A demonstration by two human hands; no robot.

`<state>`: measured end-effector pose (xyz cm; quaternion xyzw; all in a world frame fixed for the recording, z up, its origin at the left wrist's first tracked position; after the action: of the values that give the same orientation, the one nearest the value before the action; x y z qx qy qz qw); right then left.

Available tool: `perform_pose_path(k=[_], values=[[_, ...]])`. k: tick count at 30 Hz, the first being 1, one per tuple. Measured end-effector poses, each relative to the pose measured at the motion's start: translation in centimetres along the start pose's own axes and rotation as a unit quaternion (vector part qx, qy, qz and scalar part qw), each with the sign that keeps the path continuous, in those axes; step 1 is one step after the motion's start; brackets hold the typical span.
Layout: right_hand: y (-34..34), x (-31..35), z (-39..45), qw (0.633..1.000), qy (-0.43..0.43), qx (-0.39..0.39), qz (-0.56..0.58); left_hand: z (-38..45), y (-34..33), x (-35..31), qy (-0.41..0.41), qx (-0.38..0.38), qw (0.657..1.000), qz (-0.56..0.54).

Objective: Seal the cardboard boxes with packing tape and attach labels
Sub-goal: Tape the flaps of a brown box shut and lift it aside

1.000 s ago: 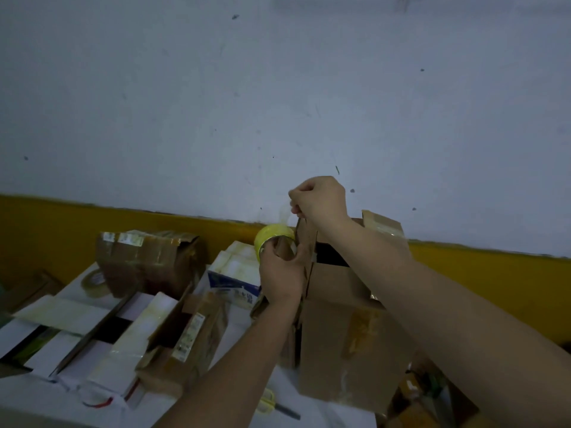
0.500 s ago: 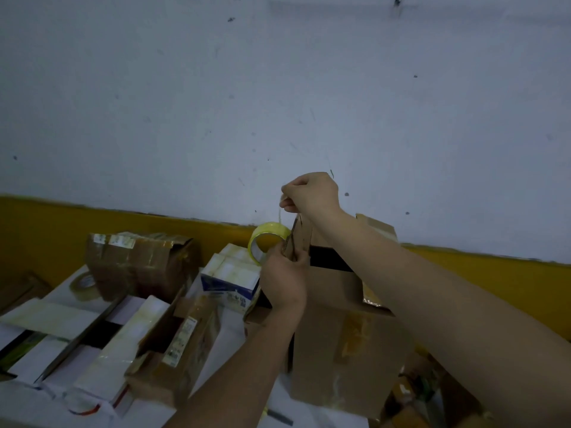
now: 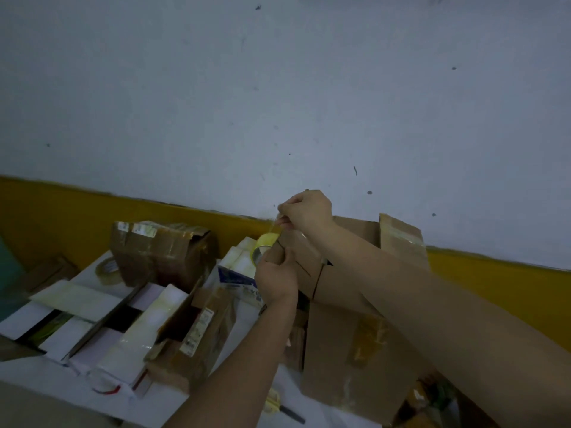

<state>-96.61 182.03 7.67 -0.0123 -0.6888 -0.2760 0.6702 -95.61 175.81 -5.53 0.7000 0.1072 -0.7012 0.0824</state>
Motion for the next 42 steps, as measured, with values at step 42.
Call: perform_pose_path(k=[42], values=[[-4.6,-7.8,-3.8,0.918,0.011,-0.19,0.349,5.3,2.0,-3.3,-0.084,0.051,0.985,-0.138]])
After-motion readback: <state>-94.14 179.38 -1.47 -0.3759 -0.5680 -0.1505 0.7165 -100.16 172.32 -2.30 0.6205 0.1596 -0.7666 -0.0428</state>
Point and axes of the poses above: each hand's wrist, its own z-axis towards the middle knuckle, its own y-axis out of the back of the hand, x = y × z, the point moved 1 cm from there along z, towards the middle knuckle, and after that the axes turned 1 degree about -z, right-handed, at the moved point
